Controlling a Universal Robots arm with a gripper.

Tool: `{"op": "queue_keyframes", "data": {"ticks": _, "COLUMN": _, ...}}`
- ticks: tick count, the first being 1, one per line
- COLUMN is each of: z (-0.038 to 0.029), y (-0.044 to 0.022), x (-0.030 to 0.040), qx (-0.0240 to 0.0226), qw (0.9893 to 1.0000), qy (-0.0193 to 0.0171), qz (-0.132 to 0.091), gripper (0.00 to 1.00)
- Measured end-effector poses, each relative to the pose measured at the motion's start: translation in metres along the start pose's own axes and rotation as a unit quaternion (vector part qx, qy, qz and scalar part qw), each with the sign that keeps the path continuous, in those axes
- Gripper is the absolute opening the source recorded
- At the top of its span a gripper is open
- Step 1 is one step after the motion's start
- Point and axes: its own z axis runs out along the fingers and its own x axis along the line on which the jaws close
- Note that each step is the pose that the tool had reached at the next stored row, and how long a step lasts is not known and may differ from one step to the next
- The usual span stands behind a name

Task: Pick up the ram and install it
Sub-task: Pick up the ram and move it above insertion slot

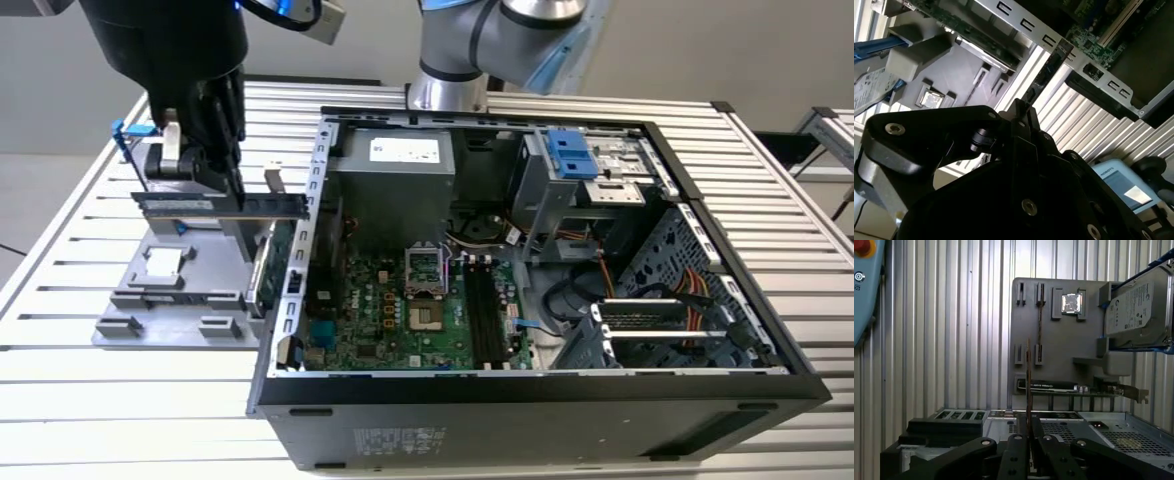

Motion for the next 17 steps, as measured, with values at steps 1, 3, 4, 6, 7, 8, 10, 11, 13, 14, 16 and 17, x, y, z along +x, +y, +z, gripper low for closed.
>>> {"op": "queue_keyframes", "data": {"ticks": 1, "z": -0.0001, "y": -0.0019, "x": 0.0, "qx": 0.0, "qw": 1.0, "qy": 0.0, "qz": 0.0, "gripper": 0.0}}
{"op": "queue_keyframes", "data": {"ticks": 3, "z": -0.0002, "y": -0.0055, "x": 0.0, "qx": -0.0001, "qw": 1.0, "qy": 0.0, "qz": 0.0, "gripper": 0.0}}
{"op": "queue_keyframes", "data": {"ticks": 4, "z": -0.0003, "y": -0.0073, "x": 0.0001, "qx": -0.0001, "qw": 1.0, "qy": 0.0, "qz": 0.0, "gripper": 0.0}}
{"op": "queue_keyframes", "data": {"ticks": 6, "z": -0.0005, "y": -0.0108, "x": 0.0001, "qx": -0.0002, "qw": 1.0, "qy": 0.0, "qz": 0.0, "gripper": 0.0}}
{"op": "queue_keyframes", "data": {"ticks": 7, "z": -0.0006, "y": -0.0125, "x": 0.0001, "qx": -0.0002, "qw": 1.0, "qy": 0.0, "qz": 0.0, "gripper": 0.0}}
{"op": "queue_keyframes", "data": {"ticks": 8, "z": -0.0006, "y": -0.0144, "x": 0.0001, "qx": -0.0002, "qw": 1.0, "qy": 0.0, "qz": 0.0, "gripper": 0.0}}
{"op": "queue_keyframes", "data": {"ticks": 10, "z": -0.0007, "y": -0.0181, "x": 0.0001, "qx": -0.0003, "qw": 1.0, "qy": 0.0, "qz": 0.0, "gripper": 0.0}}
{"op": "queue_keyframes", "data": {"ticks": 11, "z": -0.0008, "y": -0.0198, "x": 0.0001, "qx": -0.0003, "qw": 1.0, "qy": 0.0, "qz": 0.0, "gripper": 0.0}}
{"op": "queue_keyframes", "data": {"ticks": 13, "z": -0.001, "y": -0.0235, "x": 0.0002, "qx": -0.0004, "qw": 1.0, "qy": 0.0, "qz": 0.0, "gripper": 0.0}}
{"op": "queue_keyframes", "data": {"ticks": 14, "z": -0.0011, "y": -0.0256, "x": 0.0002, "qx": -0.0005, "qw": 1.0, "qy": 0.0, "qz": 0.0, "gripper": 0.0}}
{"op": "queue_keyframes", "data": {"ticks": 16, "z": -0.0013, "y": -0.0297, "x": 0.0002, "qx": -0.0006, "qw": 1.0, "qy": 0.0, "qz": 0.0, "gripper": 0.0}}
{"op": "queue_keyframes", "data": {"ticks": 17, "z": -0.0013, "y": -0.0316, "x": 0.0002, "qx": -0.0006, "qw": 1.0, "qy": 0.0, "qz": 0.0, "gripper": 0.0}}
